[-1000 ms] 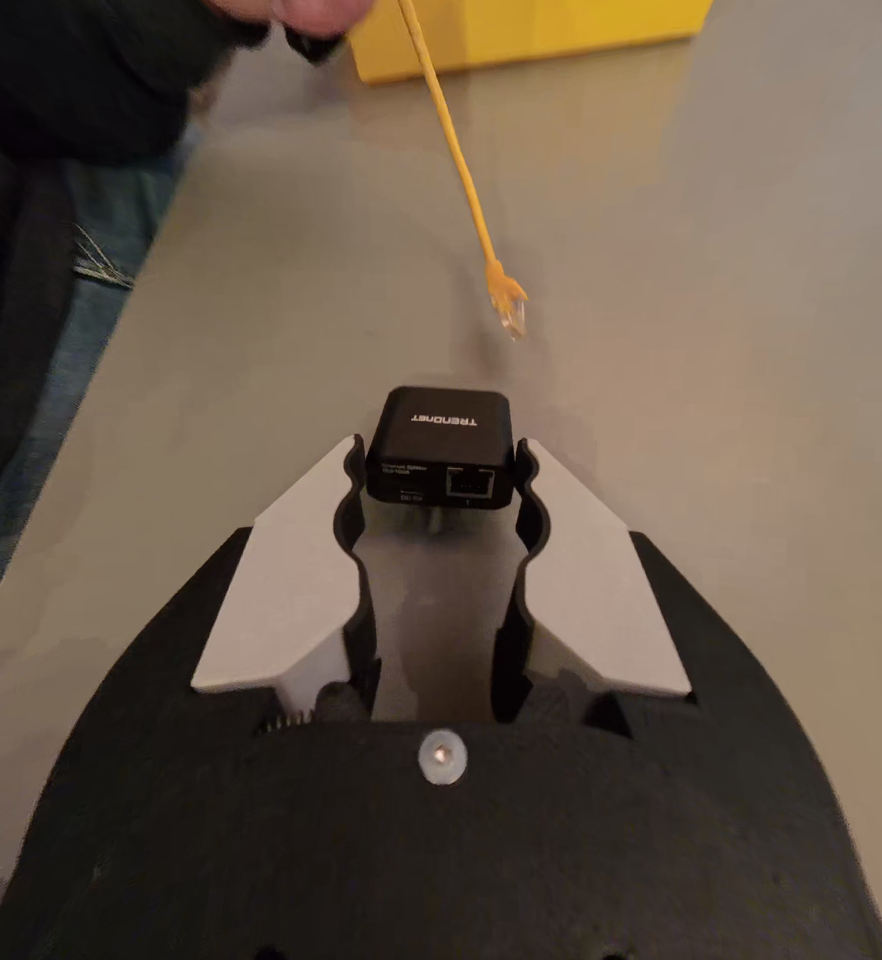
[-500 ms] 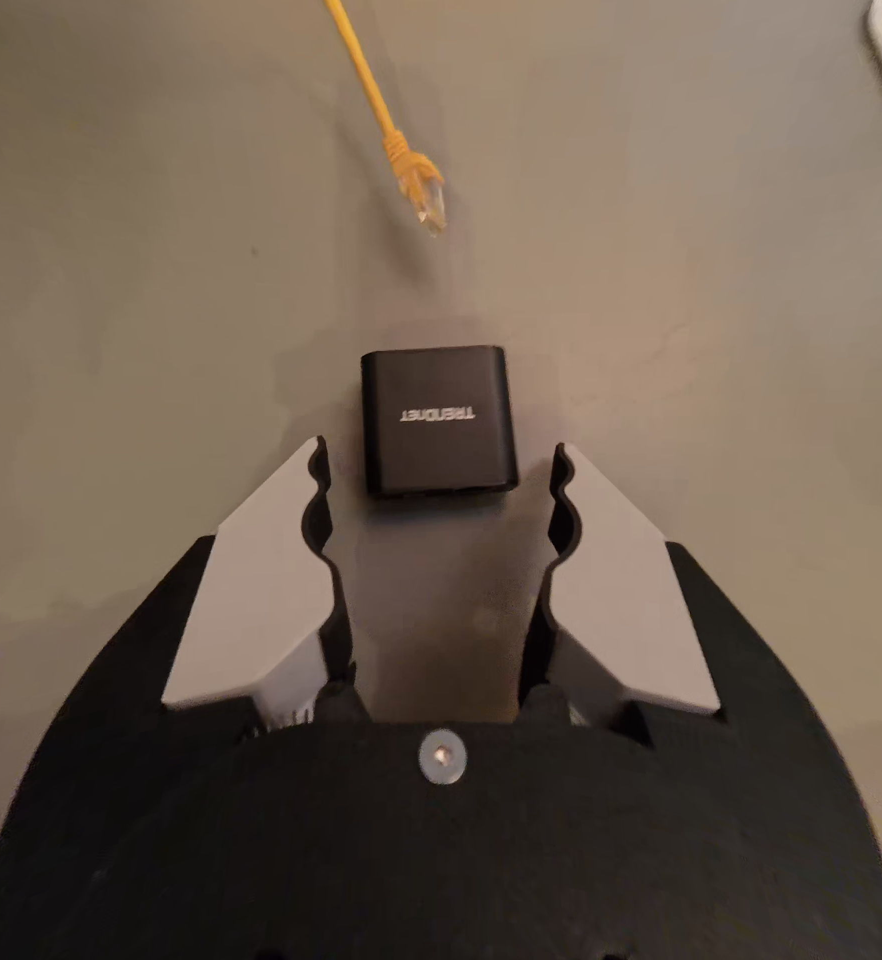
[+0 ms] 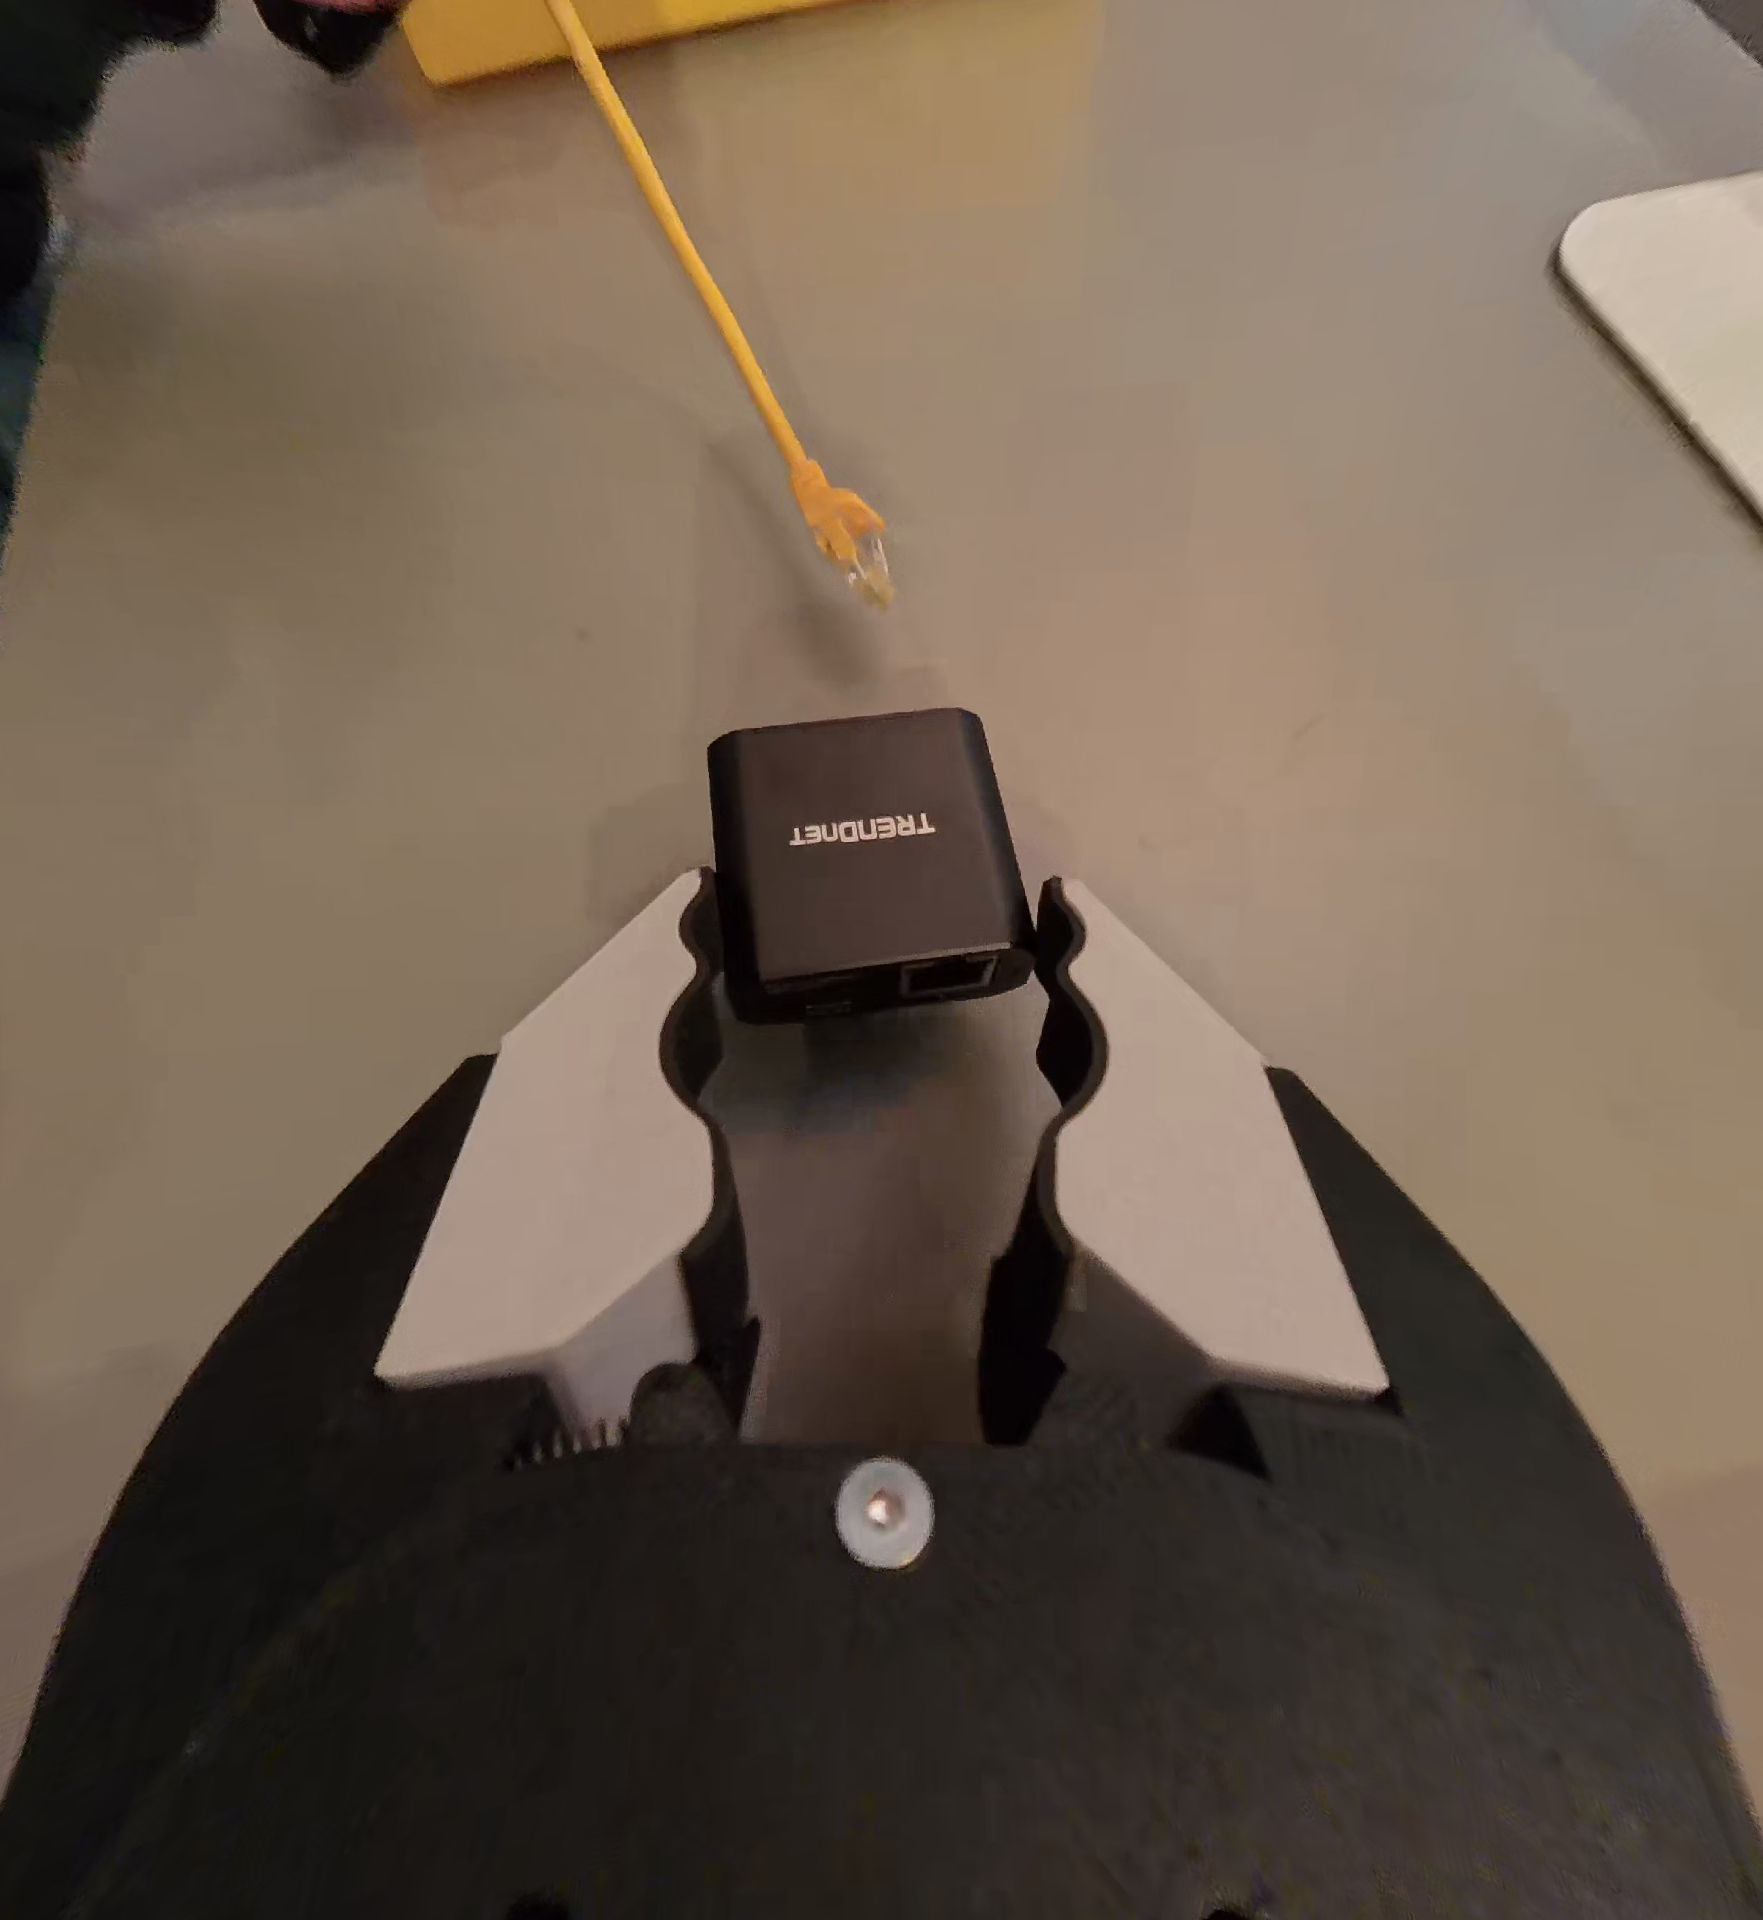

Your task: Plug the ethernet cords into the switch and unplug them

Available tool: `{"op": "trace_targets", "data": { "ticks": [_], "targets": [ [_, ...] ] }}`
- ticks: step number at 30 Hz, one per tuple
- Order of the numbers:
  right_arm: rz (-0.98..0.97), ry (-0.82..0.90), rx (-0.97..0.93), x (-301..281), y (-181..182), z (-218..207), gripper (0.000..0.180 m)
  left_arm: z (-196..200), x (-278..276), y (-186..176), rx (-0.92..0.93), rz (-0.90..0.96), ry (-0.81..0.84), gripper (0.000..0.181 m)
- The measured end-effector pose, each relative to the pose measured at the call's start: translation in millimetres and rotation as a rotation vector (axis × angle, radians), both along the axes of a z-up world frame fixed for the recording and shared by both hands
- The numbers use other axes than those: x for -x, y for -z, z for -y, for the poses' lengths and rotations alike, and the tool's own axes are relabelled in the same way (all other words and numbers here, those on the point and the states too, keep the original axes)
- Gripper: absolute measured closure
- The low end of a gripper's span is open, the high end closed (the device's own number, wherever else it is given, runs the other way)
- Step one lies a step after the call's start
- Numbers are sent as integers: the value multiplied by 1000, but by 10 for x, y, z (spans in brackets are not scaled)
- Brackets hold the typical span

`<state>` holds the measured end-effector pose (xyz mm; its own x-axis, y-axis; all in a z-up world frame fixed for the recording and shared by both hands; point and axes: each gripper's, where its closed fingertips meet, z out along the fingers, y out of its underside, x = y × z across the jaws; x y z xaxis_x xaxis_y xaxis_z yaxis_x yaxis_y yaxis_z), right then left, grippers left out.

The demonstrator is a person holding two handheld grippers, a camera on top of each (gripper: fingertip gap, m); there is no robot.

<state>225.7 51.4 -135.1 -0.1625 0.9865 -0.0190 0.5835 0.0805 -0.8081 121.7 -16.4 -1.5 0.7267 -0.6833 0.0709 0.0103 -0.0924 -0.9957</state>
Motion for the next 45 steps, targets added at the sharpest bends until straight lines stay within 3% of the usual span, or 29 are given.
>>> {"op": "trace_targets", "data": {
  "ticks": [14, 20, 28, 45],
  "targets": [
    [-191, -152, 59, 188, -921, 161, 120, -37, -55, 11, 20, -30, 5, 170],
    [-215, -227, 82, 276, -1158, 307, 120, -31, -89, -60, 9, -28, 12, 170],
    [-259, -311, 149, 338, -1356, 411, 119, 12, -124, -177, -16, -39, 17, 170],
    [-258, -368, 165, 389, -1393, 499, 119, 32, -292, -226, -31, -29, 39, 170]
  ]
}}
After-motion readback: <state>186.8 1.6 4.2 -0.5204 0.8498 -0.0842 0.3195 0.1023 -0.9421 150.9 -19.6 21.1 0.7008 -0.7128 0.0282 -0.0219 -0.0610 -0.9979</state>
